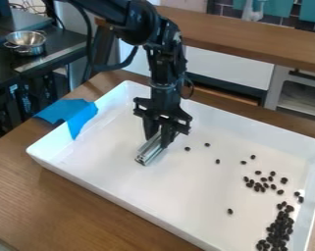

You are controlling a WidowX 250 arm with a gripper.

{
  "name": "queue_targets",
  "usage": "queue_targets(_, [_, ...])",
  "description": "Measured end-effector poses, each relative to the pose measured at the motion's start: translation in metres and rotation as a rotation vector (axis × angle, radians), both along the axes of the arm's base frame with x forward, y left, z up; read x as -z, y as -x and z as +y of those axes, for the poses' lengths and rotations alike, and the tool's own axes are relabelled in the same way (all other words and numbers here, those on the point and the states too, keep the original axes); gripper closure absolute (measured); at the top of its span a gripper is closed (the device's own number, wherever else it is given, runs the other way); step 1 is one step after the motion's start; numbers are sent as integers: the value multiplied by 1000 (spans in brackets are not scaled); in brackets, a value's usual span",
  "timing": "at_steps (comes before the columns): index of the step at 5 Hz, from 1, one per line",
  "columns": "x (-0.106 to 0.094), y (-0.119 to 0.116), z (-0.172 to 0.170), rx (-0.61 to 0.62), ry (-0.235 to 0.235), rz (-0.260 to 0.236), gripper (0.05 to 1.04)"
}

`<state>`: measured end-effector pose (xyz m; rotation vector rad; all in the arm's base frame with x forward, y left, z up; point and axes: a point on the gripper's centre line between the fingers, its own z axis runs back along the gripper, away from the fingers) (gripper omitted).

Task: Sweep into pile

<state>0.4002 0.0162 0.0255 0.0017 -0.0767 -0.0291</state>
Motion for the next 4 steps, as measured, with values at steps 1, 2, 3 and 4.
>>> queue_targets(1, [2,0,-10,11,-4,-9,721])
queue_targets(2, [3,1,-17,7,-1,-6,721])
queue_targets(3, [1,1,-33,-11,23,10,721])
queue_targets(4, [0,4,-69,17,62,42,721])
